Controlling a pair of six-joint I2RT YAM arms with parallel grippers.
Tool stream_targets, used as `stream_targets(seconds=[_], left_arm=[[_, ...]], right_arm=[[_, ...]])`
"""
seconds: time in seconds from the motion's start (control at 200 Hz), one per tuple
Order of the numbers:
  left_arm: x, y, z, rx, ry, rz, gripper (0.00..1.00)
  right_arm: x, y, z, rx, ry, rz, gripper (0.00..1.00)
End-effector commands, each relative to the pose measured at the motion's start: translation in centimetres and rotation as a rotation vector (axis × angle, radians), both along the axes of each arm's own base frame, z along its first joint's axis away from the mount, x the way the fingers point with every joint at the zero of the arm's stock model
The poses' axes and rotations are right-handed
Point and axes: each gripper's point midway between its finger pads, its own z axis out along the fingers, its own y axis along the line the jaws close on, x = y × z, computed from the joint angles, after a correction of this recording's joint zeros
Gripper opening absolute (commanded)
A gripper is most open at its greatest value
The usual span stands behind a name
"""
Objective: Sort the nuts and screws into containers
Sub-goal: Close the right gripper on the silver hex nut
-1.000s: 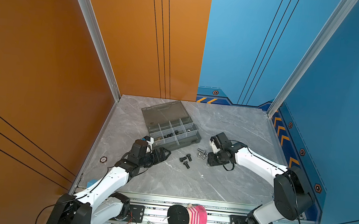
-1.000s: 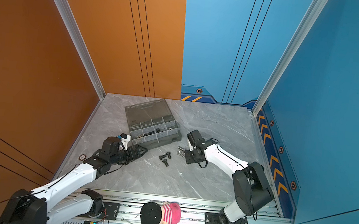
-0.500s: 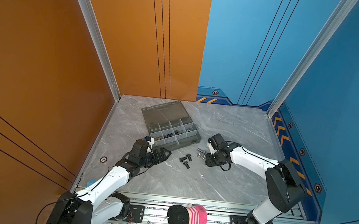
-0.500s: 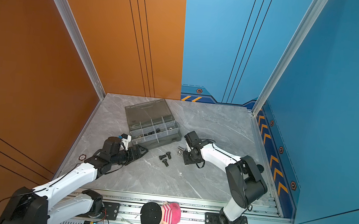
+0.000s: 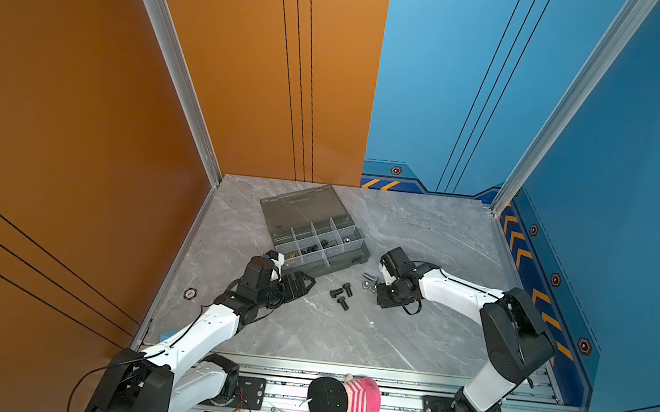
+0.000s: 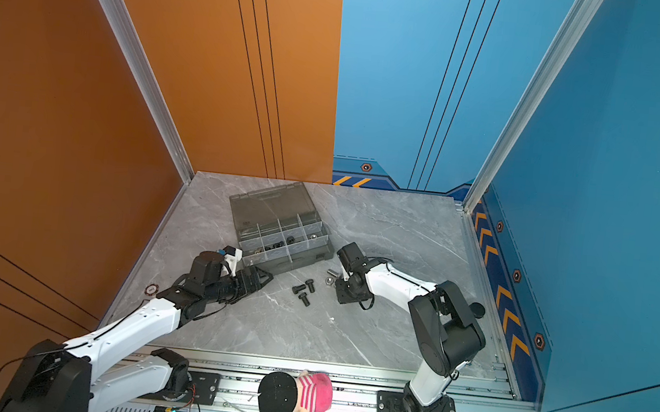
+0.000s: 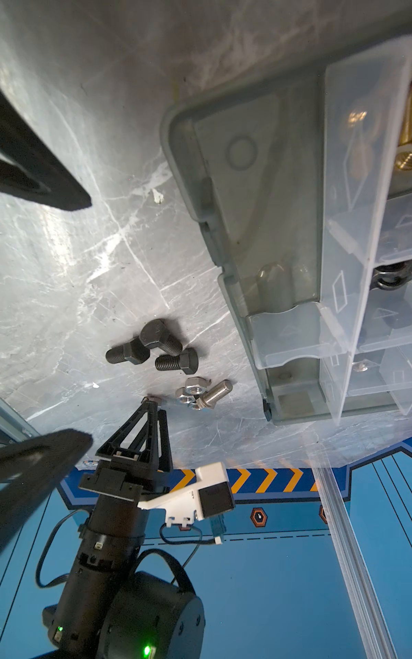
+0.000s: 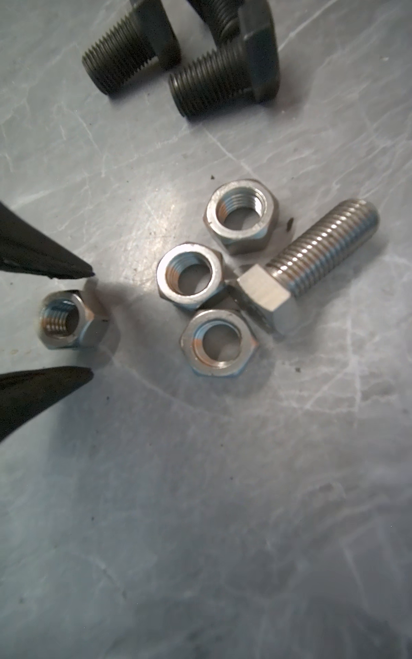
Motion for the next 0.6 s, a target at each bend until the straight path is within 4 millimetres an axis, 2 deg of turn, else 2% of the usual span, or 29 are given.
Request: stream_targets(seconds=[0.0, 0.36, 0.496, 0.596], left_arm=[[0.41, -0.73, 1.34, -0.023, -0.026, -0.022, 0.98], [0.33, -0.83, 1.38, -0.023, -0.026, -0.025, 0.98], [0.28, -0.84, 1.44, -0.023, -0.027, -0.026, 0.98], [0.27, -0.84, 1.48, -0.022, -0.029, -0.027, 0.98]], right_arm=[[-0.24, -0.43, -0.67, -0.045, 0.004, 0.012, 0.42], [-0.54, -0.62, -1.51, -0.091, 0.01, 0.027, 0.32], [-0.61, -0.66, -1.51, -0.093, 0.013, 0.029, 0.18], [-0.42, -0.24, -0.71, -0.057, 0.003, 0.032, 0.09]])
